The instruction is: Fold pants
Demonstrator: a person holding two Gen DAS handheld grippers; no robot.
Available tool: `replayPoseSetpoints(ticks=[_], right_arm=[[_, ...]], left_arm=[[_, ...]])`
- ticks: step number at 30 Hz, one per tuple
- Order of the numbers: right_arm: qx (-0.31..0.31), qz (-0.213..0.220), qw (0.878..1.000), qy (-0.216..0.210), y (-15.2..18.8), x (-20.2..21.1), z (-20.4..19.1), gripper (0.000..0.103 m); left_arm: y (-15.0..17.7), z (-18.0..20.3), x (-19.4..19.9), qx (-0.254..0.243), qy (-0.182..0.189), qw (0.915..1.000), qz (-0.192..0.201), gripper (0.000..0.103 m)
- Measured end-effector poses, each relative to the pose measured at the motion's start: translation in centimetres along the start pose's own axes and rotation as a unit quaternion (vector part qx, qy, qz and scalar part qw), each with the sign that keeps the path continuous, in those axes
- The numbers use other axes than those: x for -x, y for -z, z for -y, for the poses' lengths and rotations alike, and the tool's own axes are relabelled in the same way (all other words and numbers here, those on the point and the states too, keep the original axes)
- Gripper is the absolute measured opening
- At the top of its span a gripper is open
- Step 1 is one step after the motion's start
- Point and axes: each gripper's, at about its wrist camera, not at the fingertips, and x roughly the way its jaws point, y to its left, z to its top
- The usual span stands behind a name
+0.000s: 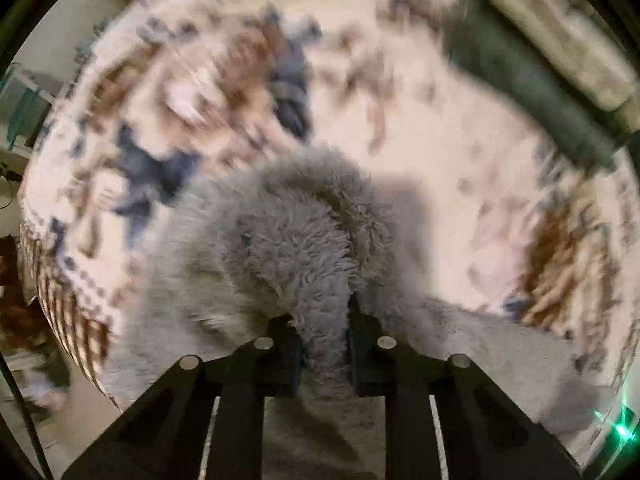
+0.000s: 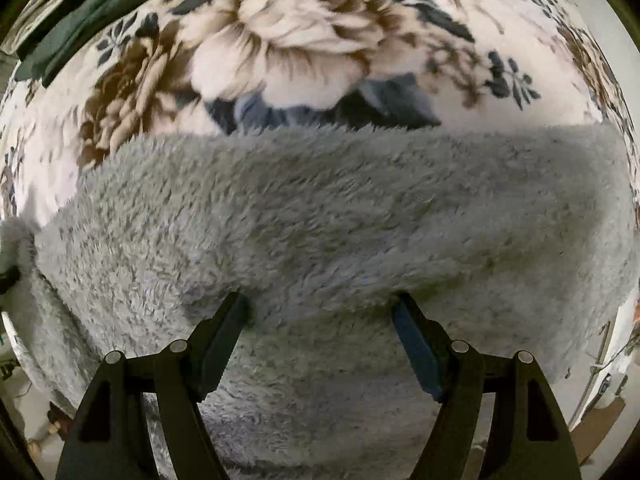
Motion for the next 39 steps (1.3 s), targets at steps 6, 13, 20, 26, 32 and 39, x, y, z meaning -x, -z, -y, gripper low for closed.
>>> replayPoseSetpoints(ticks=[6, 13, 20, 26, 32, 39], right_arm=[[0.022, -0.013, 1.0, 0.01, 3.2, 0.4, -1.9, 0.078], [0.061, -0.018, 0.998, 0.016, 5.8, 1.3, -5.2, 0.078], [0.088, -0.017, 0.995, -0.045, 9.6, 4.3, -8.4, 0.078], [0.171, -0.055, 0.98, -0.084, 16.1, 3.5, -12.8, 0.078], [0.256, -0.11, 0.956, -0.091, 22.0, 2.6, -14.1, 0.078], [0.255, -0.121, 0.951, -0.126, 22.0, 3.8, -13.8, 0.078]], left_arm=[[9.2, -9.3, 3.9, 0.106, 0.028, 0.9938, 0.023, 0.015], [16.8, -15.5, 1.6, 0.239, 0.094, 0.9654, -0.048, 0.028], [16.1, -17.4, 8.3, 0.258, 0.128, 0.957, 0.036, 0.087], [10.2, -15.3, 2.7, 0.217, 0.082, 0.9727, -0.017, 0.087], [12.3, -17.1, -0.5, 0.187, 0.026, 0.9801, -0.062, 0.058], [18.4, -20.0, 1.7, 0.211, 0.019, 0.9727, -0.095, 0.055]])
